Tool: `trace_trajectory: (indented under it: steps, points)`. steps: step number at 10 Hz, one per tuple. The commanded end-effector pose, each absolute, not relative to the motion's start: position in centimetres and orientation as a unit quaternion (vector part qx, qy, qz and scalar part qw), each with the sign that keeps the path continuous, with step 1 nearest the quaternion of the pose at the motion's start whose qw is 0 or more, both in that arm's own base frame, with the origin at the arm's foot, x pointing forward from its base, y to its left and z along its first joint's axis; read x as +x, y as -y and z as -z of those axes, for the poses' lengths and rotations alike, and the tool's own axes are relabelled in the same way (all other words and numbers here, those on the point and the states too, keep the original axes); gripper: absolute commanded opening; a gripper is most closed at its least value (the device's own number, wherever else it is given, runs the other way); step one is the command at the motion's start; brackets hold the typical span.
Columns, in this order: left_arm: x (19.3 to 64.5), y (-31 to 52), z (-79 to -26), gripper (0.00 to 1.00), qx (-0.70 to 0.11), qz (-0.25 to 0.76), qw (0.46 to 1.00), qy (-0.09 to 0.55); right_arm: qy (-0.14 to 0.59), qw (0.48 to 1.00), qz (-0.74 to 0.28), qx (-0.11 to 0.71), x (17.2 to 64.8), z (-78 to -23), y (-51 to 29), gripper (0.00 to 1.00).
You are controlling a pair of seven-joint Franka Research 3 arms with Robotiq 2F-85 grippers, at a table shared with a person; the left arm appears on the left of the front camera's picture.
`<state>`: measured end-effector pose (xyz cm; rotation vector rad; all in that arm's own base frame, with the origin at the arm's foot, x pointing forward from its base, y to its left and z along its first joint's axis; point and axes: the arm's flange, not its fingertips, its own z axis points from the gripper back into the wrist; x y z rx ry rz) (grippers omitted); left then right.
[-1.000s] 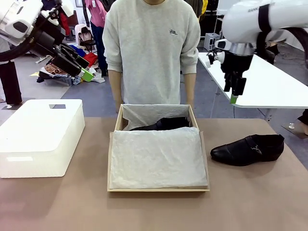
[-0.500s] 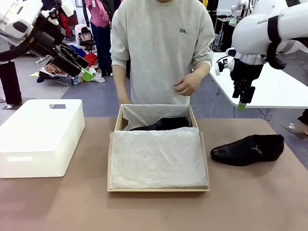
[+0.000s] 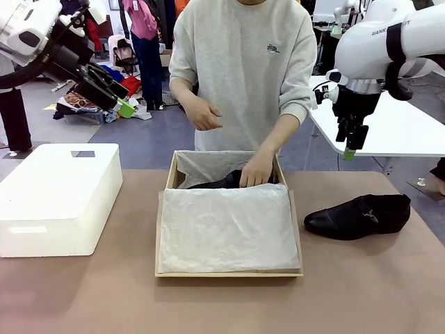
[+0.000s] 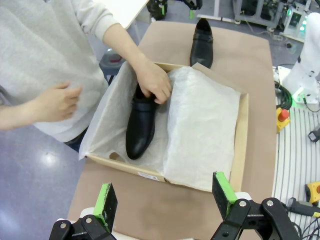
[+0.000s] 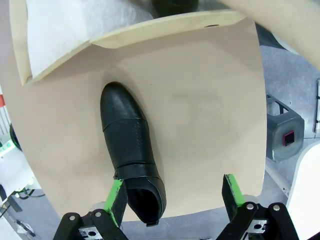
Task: Pack the shoes into the box.
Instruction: Place the other shoe of the Shoes into the Shoes Box.
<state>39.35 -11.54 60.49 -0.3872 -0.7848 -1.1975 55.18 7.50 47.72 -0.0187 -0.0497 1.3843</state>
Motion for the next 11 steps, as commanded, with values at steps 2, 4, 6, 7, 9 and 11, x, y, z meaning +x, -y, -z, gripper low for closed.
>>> trace_trajectory:
  steps: [2, 4, 6, 7, 9, 11]
  points:
    - [39.4, 11.5, -60.6, 1.0, -0.185, 0.546, 0.732, 0.363, 0.023, 0.769, -0.639, -0.01, 55.2, -47.9, -7.5, 1.0]
    - [39.4, 11.5, -60.6, 1.0, -0.185, 0.546, 0.732, 0.363, 0.023, 0.769, -0.639, -0.01, 55.2, -47.9, -7.5, 1.0]
    - [39.4, 11.5, -60.6, 1.0, -0.185, 0.546, 0.732, 0.363, 0.02, 0.768, -0.639, -0.015, 55.1, -47.4, -6.8, 1.0]
    - [39.4, 11.5, -60.6, 1.0, -0.185, 0.546, 0.732, 0.363, 0.02, 0.766, -0.643, -0.013, 54.7, -46.9, -5.6, 1.0]
    - [39.4, 11.5, -60.6, 1.0, -0.185, 0.546, 0.732, 0.363, 0.022, 0.771, -0.637, -0.017, 54.0, -46.0, -3.0, 1.0]
    - [39.4, 11.5, -60.6, 1.0, -0.185, 0.546, 0.732, 0.363, 0.024, 0.777, -0.629, -0.014, 53.2, -45.5, -0.6, 1.0]
